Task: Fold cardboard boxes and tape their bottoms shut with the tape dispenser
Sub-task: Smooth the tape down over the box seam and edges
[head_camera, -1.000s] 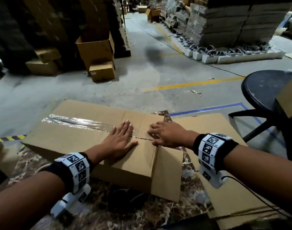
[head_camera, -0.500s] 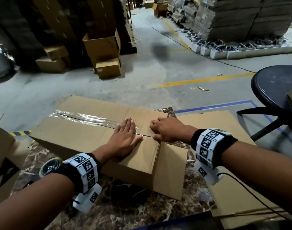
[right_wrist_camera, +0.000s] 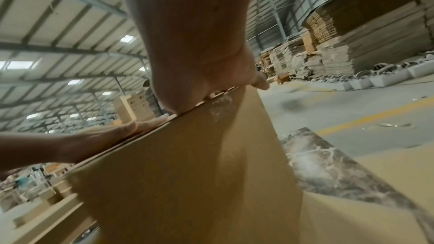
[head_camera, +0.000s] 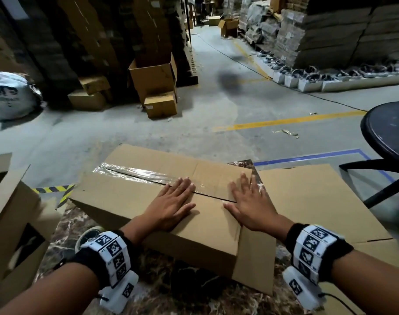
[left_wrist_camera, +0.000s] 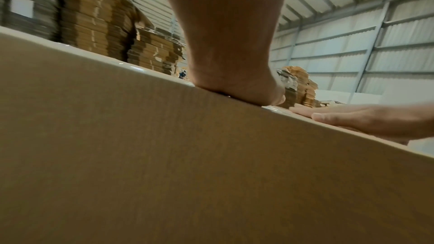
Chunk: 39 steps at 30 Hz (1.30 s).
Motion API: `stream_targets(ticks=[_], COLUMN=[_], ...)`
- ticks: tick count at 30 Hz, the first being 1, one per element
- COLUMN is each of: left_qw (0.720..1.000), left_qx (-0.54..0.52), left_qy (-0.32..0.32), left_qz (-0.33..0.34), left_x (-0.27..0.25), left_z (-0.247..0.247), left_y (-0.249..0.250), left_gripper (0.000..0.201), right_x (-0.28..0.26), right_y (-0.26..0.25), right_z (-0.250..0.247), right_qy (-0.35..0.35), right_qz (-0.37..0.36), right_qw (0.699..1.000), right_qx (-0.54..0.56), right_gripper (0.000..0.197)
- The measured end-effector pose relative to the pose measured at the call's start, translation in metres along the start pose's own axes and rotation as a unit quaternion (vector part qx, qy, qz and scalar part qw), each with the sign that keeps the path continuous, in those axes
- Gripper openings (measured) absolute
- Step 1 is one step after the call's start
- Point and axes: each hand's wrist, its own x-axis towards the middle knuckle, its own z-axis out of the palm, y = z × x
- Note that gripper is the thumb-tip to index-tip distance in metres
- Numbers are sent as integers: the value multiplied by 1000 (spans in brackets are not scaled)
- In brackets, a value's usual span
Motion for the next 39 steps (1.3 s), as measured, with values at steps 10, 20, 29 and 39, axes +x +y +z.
stream_targets(ticks=[10,20,29,39], left_qw=[942,919,941,930], left_qx=[-68,-164,-142,-188], left_qy=[101,75,102,124], left_qz=[-314,-351,-290,-290], left_x=[-22,-24,-33,18], left_z=[-33,-45,-21,-55], left_y=[-165,-239,-156,-204], left_gripper=[70,47,57,71], right_x=[-18,26,66,27], right_y=[-86,-114,-79,-186], right_z=[-7,-13,-31,-7], right_qy=[21,-123,1,-45], right_qz=[-22,-48,177,11], right_qw=[1000,981,982,999], right_qx=[-8,-141,-62,-22], right_gripper=[118,119,89,82])
